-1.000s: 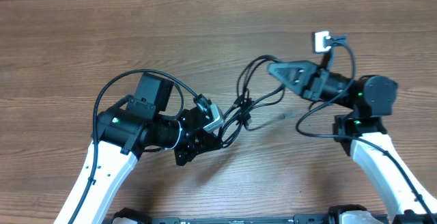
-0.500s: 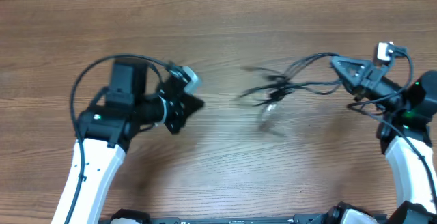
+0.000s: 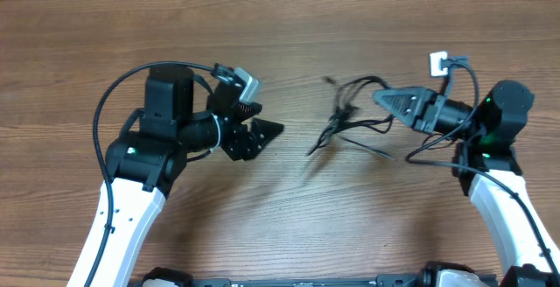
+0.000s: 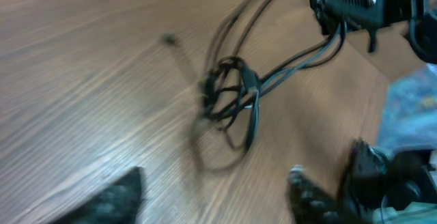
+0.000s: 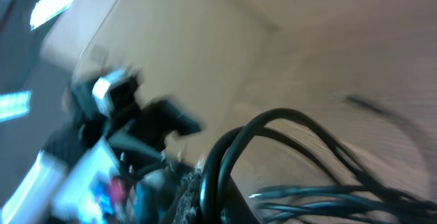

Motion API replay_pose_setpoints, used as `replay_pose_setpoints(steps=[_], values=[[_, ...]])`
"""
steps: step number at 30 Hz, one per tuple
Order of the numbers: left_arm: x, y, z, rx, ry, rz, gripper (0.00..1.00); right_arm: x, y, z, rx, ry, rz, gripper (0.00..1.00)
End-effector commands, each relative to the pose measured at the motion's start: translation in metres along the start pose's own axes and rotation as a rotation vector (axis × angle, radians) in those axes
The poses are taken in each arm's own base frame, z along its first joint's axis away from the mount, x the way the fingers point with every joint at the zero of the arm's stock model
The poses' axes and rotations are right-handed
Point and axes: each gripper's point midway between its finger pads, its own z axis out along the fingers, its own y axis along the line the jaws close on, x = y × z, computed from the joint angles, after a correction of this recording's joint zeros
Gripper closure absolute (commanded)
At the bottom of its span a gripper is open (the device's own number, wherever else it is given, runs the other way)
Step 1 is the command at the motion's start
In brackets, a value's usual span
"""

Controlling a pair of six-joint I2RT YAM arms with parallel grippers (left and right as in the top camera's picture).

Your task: Untangle cables

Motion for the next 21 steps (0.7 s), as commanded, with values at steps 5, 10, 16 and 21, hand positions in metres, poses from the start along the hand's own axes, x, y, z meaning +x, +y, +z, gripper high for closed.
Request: replay_pose_setpoints(steps=[5,10,16,21], values=[[-0.003,-0.044,0.0,0.228,-0.037,0.249,0.24,0.016,0.05,0.022,-0.145,0.134,-0.014,0.96],[-0.004,-0.041,0.001,0.203,-0.047,0.378,0.01,0.029,0.056,0.021,-0.168,0.215,0.086,0.96],[-0.012,-0.041,0.012,0.177,-0.065,0.444,0.0,0.032,0.057,0.022,-0.164,0.242,0.191,0.96],[-0.014,-0.043,0.038,0.196,-0.056,0.486,0.0,0.034,0.06,0.029,-0.169,0.245,0.216,0.96]])
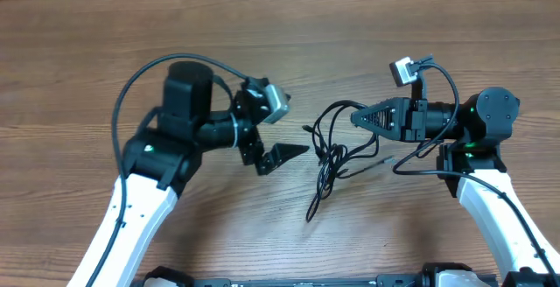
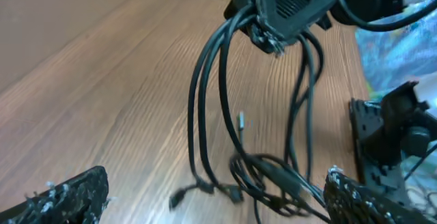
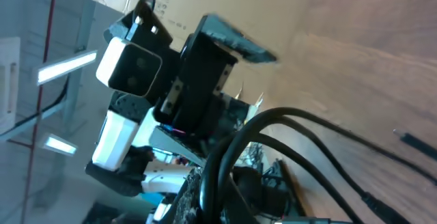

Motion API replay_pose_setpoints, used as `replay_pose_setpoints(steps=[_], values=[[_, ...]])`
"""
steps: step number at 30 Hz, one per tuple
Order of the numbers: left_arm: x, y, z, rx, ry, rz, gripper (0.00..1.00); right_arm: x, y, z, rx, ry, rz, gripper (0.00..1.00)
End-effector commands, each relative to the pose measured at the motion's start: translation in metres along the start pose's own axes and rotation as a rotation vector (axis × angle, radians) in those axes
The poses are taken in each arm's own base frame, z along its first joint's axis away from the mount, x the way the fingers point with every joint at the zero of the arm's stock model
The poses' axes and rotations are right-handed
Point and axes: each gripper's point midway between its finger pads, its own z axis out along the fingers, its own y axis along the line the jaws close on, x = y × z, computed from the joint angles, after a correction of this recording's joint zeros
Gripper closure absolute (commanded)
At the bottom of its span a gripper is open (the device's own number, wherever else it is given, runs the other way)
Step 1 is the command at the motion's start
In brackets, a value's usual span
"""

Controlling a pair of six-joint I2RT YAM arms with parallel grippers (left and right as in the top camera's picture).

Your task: Untangle cables

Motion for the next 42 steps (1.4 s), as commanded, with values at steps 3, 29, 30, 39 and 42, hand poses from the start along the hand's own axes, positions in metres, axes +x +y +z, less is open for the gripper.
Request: replay_pose_setpoints(steps=[3,29,30,39,42], values=[[0.008,0.006,0.04,0.042,0.024,0.018,0.0,-0.002,0.009,0.012,-0.013,-0.002,0.024,0.96],[-0.025,0.097,-0.015,-0.396,-0.192,-0.542,0.96,-0.018,-0.057,0.011,0.205,-0.176,-0.106,0.0],[-0.021,0.101,-0.022,-0.45,-0.19,-0.585,0.96,-0.021,-0.071,0.008,0.263,-0.211,-0.066,0.01],[0.038,0.106,-0.056,-0.745,-0.144,-1.074,0.96,0.016,-0.132,0.03,0.543,-0.258,0.31,0.0],[0.033,0.105,-0.053,-0.726,-0.156,-1.067,0.96,0.028,-0.129,0.046,0.535,-0.243,0.403,0.01]])
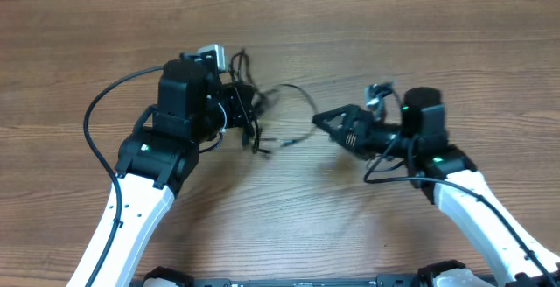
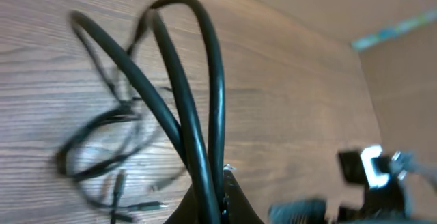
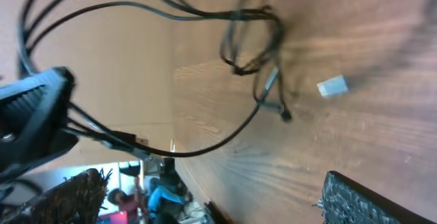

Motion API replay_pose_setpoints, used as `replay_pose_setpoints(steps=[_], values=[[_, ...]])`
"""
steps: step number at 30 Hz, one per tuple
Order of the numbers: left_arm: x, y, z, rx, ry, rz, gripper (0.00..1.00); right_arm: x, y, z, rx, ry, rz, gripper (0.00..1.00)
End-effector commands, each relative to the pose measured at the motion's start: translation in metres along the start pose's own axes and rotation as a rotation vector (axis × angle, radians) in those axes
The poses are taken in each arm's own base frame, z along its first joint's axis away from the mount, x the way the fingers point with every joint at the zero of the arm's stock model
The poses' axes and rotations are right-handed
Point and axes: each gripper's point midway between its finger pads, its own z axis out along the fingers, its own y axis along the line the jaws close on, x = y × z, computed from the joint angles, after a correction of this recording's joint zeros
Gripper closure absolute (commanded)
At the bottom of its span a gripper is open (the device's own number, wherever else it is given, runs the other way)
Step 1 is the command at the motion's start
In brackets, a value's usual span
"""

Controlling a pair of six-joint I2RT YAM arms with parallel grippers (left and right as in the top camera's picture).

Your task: Untangle cables

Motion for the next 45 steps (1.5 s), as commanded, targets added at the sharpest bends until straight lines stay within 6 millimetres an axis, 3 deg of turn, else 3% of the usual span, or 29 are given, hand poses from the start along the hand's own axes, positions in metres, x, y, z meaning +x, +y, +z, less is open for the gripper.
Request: replay_pose_setpoints(steps=[1,8,11,15,17,23,29,33,36,39,41,42,43,45], values=[[-0.011,-0.008,-0.004,0.011,-0.052,-0.066,0.96,0.003,0.003,0.012,0.046,-0.04,0.1,0.0],[0.008,-0.035,-0.007,0.169,0.042,0.166,0.96,0.018,-0.012,0.018,0.137,-0.025,0.123,0.0],[0.014,-0.049,-0.01,0.248,0.085,0.095,0.96,0.02,-0.023,0.017,0.184,-0.027,0.153,0.0],[0.007,-0.059,-0.011,0.282,0.077,-0.028,0.96,0.021,-0.023,0.017,0.182,-0.023,0.158,0.0],[0.004,-0.077,-0.017,0.373,0.082,-0.051,0.96,0.021,-0.023,0.017,0.183,-0.026,0.157,0.0],[0.001,-0.128,-0.042,0.635,0.095,0.045,0.96,0.0,0.001,0.019,0.094,-0.1,0.066,0.0],[0.023,-0.151,-0.045,0.691,0.133,0.119,0.96,-0.006,0.016,0.025,0.059,-0.146,0.028,0.0],[0.033,-0.172,-0.054,0.766,0.119,0.215,0.96,-0.011,-0.015,0.024,0.207,-0.232,0.087,0.0],[0.036,-0.187,-0.068,0.866,0.123,0.268,0.96,-0.014,-0.051,0.015,0.353,-0.303,0.208,0.0],[0.036,-0.192,-0.078,0.923,0.125,0.303,0.96,-0.02,-0.077,0.004,0.472,-0.376,0.237,0.2],[0.031,-0.187,-0.077,0.916,0.113,0.315,0.96,-0.019,-0.084,0.0,0.507,-0.381,0.237,0.48],[0.026,-0.18,-0.074,0.897,0.099,0.321,0.96,-0.015,-0.088,-0.001,0.526,-0.368,0.238,0.7],[0.021,-0.174,-0.072,0.878,0.089,0.316,0.96,-0.011,-0.09,-0.002,0.542,-0.351,0.229,0.84],[0.01,-0.16,-0.068,0.838,0.064,0.308,0.96,-0.006,-0.096,-0.004,0.574,-0.324,0.211,0.96]])
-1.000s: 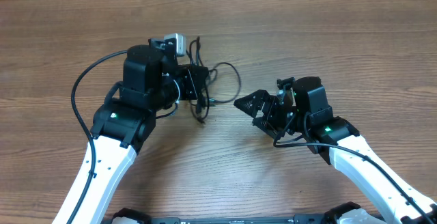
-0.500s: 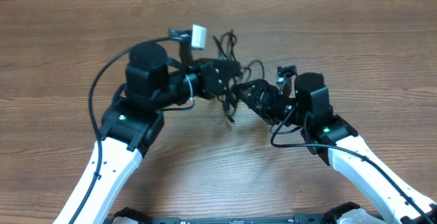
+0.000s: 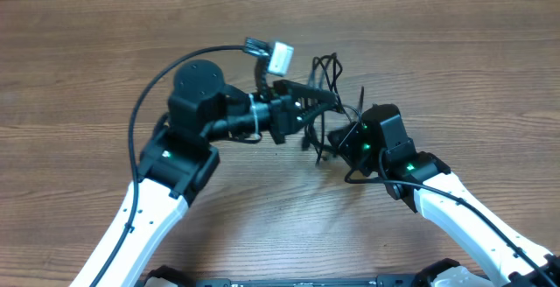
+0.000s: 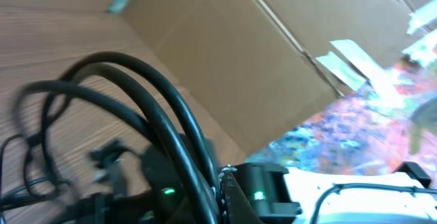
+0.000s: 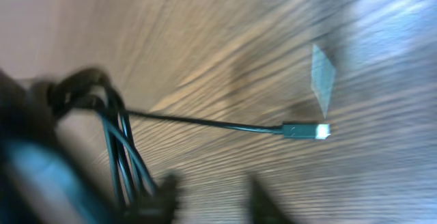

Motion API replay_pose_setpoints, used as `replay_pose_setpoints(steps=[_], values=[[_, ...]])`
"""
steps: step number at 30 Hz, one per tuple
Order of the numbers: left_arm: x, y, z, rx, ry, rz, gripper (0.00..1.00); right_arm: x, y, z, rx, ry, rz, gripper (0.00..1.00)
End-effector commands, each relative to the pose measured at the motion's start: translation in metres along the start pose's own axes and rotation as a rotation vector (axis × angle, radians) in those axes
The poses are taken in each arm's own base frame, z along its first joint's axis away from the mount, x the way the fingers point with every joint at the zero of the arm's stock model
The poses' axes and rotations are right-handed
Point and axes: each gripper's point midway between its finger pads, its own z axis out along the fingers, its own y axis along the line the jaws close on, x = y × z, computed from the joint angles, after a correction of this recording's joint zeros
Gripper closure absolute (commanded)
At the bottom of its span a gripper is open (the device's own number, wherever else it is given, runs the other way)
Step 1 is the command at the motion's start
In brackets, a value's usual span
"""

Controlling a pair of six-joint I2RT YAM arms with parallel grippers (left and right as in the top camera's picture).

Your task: Untangle cables

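A tangle of thin black cables (image 3: 327, 70) hangs from my left gripper (image 3: 308, 105) over the middle of the wooden table. In the left wrist view two thick loops of the cables (image 4: 157, 101) run down into my left gripper (image 4: 220, 183), whose jaws are shut on them. My right gripper (image 3: 337, 138) sits just below and right of the tangle. Its blurred fingers (image 5: 164, 190) stand apart with nothing between them. Beside them hang strands of the bundle (image 5: 119, 142). One loose cable end with a pale plug (image 5: 307, 130) lies on the wood.
The wooden table (image 3: 437, 51) stretches bare on both sides of the arms. A cardboard box wall (image 4: 225, 67) shows behind the cables in the left wrist view. A pale triangular patch (image 5: 323, 80) lies on the wood near the plug.
My left gripper, still shut on the cables, has moved from the left of centre to the middle of the table. My right gripper, open, has come in close under the tangle.
My right gripper first held the bundle at the right while the left stood open. Then it held the cables raised between both arms. Later the left gripper had them at the left and the right was open. Now both meet at mid-table.
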Motion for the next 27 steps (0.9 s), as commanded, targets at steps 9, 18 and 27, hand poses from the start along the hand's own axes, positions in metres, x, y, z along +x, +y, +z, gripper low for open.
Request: replay_pose_setpoints(steps=[9,18,27], values=[[-0.032,0.079,-0.084,-0.238,-0.107,-0.069,0.96,-0.005,-0.037,-0.004,0.177,-0.036,-0.119,0.96],[0.018,0.142,-0.116,-0.576,-0.016,-0.225,0.56,0.061,0.05,-0.019,-0.338,0.337,-0.406,0.96],[0.049,0.158,-0.129,-0.724,0.05,-0.335,0.0,0.08,0.077,-0.039,-0.46,0.493,-0.236,0.96]])
